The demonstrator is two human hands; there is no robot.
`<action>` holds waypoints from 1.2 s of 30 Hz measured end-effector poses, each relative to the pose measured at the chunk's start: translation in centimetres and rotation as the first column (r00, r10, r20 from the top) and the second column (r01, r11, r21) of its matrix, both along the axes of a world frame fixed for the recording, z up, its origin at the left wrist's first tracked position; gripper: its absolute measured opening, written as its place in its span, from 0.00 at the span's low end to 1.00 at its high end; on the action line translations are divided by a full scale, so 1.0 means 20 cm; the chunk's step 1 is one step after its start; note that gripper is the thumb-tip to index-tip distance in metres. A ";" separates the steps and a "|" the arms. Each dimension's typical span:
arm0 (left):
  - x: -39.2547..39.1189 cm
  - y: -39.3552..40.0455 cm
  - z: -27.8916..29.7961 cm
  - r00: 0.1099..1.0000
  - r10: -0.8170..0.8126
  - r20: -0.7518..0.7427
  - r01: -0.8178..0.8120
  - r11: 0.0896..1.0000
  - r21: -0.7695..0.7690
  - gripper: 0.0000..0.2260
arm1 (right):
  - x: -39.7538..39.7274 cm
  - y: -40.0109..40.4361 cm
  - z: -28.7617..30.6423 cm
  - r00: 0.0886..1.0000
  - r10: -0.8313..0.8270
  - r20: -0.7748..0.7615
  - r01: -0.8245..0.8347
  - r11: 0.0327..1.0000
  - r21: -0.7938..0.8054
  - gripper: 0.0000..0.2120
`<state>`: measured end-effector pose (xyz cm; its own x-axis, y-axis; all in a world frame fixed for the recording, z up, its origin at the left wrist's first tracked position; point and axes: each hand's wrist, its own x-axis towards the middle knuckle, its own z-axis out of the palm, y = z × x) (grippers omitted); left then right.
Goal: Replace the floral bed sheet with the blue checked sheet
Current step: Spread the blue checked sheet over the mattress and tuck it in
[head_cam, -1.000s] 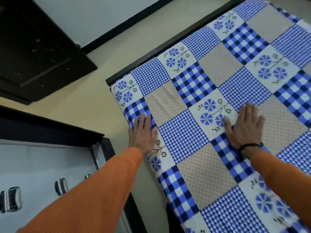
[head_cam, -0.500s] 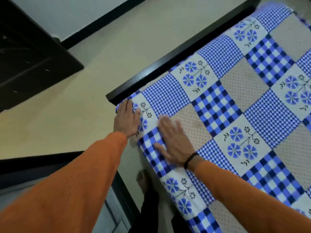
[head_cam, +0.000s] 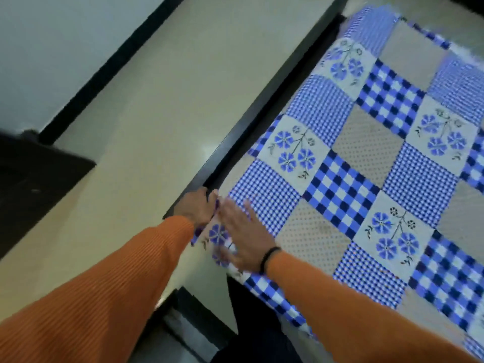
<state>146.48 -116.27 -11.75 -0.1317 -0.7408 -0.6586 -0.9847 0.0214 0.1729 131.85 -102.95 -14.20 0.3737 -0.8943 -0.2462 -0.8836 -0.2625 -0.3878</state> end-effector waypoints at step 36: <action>-2.40 -2.17 0.01 -0.112 -0.983 -0.145 0.987 -0.092 -0.134 0.31 | -1.65 -1.30 0.07 -0.551 -0.754 -0.358 0.773 -0.623 0.120 0.41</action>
